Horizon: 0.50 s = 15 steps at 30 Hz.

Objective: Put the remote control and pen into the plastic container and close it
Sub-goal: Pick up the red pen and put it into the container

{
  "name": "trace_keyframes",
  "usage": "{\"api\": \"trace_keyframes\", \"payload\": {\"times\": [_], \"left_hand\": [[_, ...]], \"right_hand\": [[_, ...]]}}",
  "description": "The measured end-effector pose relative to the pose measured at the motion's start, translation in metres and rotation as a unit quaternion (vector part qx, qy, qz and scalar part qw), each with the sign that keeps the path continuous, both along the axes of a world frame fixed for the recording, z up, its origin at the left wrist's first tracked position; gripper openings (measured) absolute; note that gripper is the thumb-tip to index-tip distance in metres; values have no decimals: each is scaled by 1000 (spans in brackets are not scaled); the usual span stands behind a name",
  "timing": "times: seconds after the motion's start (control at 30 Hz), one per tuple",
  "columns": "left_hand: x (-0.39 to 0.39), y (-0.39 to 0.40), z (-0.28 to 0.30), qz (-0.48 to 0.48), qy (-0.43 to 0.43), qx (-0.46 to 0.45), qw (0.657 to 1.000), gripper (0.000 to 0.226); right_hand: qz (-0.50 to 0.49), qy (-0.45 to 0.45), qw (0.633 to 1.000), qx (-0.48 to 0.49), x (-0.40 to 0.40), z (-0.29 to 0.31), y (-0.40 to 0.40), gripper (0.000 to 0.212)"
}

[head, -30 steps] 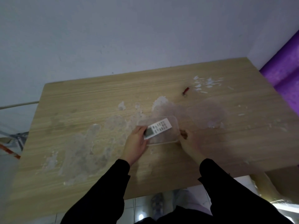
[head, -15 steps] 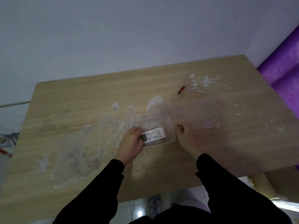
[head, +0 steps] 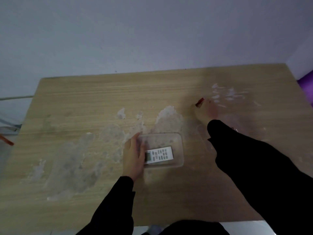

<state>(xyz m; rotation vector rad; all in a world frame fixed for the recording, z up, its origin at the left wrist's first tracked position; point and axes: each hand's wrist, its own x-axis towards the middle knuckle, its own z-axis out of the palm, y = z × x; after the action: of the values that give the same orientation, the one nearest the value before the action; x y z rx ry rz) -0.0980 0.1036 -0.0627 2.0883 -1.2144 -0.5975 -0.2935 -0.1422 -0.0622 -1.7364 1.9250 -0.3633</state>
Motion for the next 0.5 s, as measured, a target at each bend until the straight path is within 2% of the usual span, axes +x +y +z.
{"api": "trace_keyframes", "payload": {"times": [0.1, 0.2, 0.23, 0.3, 0.37, 0.43, 0.5], "left_hand": [[-2, -1, -1, 13, -3, -4, 1000, 38], [-3, -2, -1, 12, 1, -12, 1000, 36], [-3, -2, 0, 10, 8, -13, 1000, 37], [0, -6, 3, 11, 21, -13, 1000, 39], [3, -11, 9, 5, 14, -25, 1000, 38], [5, -16, 19, -15, -15, -42, 999, 41], [5, -24, 31, -51, -38, -64, 996, 45]], "right_hand": [[23, 59, 998, 2, 5, -6, -11, 56], [58, 85, 994, -27, 8, -10, -15, 42], [66, 47, 996, -36, 9, -11, -14, 35], [56, -103, 993, -26, 14, -7, -4, 22], [58, -248, 967, 15, 21, 2, 14, 5], [105, -314, 943, 43, 28, 16, 37, 15], [195, -323, 924, 57, 34, 32, 61, 17]]}}
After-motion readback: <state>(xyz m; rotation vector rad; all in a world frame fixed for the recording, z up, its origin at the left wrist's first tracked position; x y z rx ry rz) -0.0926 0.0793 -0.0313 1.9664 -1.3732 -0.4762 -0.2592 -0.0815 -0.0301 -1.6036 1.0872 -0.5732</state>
